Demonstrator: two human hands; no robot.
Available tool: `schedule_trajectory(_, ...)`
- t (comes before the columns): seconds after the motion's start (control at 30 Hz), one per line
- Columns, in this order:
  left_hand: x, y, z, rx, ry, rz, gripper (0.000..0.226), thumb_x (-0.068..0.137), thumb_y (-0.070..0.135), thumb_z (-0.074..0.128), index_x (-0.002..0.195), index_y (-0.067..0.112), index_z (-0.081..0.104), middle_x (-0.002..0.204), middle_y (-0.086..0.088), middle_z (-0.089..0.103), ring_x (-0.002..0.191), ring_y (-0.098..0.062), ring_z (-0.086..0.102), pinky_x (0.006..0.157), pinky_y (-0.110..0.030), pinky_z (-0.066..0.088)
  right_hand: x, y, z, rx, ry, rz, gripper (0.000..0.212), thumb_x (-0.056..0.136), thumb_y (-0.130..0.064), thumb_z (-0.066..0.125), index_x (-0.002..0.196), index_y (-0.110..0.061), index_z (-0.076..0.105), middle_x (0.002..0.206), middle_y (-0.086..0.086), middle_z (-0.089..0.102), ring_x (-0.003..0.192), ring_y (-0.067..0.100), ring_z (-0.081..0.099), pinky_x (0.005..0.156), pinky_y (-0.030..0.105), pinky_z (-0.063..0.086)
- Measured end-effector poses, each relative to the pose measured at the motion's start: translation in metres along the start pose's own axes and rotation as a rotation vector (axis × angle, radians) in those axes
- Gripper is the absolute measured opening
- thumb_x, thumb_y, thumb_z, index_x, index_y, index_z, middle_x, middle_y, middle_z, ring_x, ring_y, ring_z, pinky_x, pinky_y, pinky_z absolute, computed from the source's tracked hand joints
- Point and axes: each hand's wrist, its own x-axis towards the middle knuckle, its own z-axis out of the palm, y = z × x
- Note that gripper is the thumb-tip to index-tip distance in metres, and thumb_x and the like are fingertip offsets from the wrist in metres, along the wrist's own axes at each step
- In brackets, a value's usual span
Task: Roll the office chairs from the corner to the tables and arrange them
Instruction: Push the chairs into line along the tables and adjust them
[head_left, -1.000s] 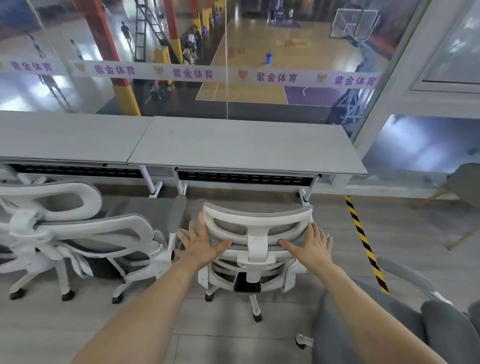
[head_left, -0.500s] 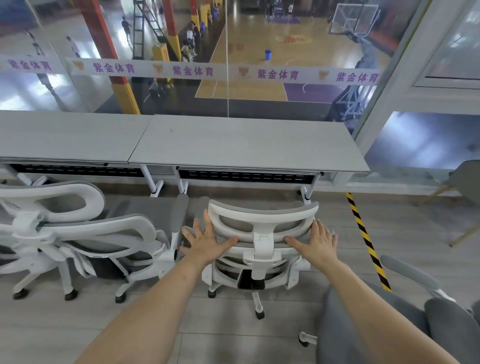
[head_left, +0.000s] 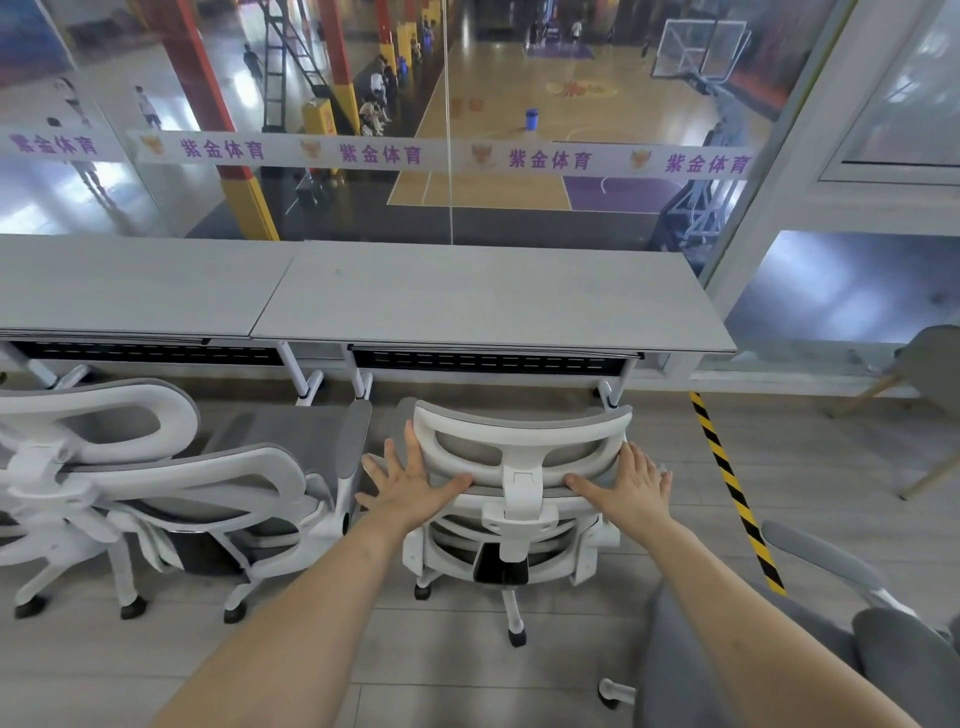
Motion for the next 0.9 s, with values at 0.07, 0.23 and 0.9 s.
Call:
schedule_trajectory(0.07, 0.0, 0.001, 0.001, -0.001, 0.003, -0.002, 0.131, 0.069, 0.098, 0.049, 0.144, 0.048, -0.045, 0.168, -0.003, -0.03, 0.15, -0.041, -0.034, 0.118, -0.074, 0.0, 0.001, 0.001, 0.0, 0.003, -0.003, -0.001, 0.129, 0.069, -0.099, 0.045, 0.163, -0.016, 0.014, 0.171, 0.004, 0.014, 0.159, 0.025, 0.008, 0.127, 0.059, -0.001)
schedule_trajectory(0.23, -0.003, 0.001, 0.007, 0.004, 0.014, -0.006, 0.13, 0.068, 0.099, 0.048, 0.143, 0.047, -0.045, 0.169, -0.004, -0.03, 0.15, -0.043, -0.033, 0.119, -0.074, 0.0, 0.001, 0.005, -0.003, 0.003, -0.015, -0.014, 0.131, 0.068, -0.099, 0.044, 0.164, -0.016, 0.012, 0.172, 0.004, 0.012, 0.159, 0.025, 0.006, 0.127, 0.059, -0.002)
schedule_trajectory(0.9, -0.01, 0.001, 0.019, 0.072, 0.078, -0.046, 0.115, 0.081, 0.093, 0.036, 0.153, 0.04, -0.037, 0.169, -0.011, -0.029, 0.151, -0.038, -0.033, 0.122, -0.066, -0.003, -0.009, 0.001, -0.014, 0.005, -0.072, -0.031, 0.12, 0.078, -0.095, 0.038, 0.164, -0.018, 0.006, 0.173, 0.011, -0.003, 0.159, 0.029, -0.011, 0.127, 0.055, -0.004)
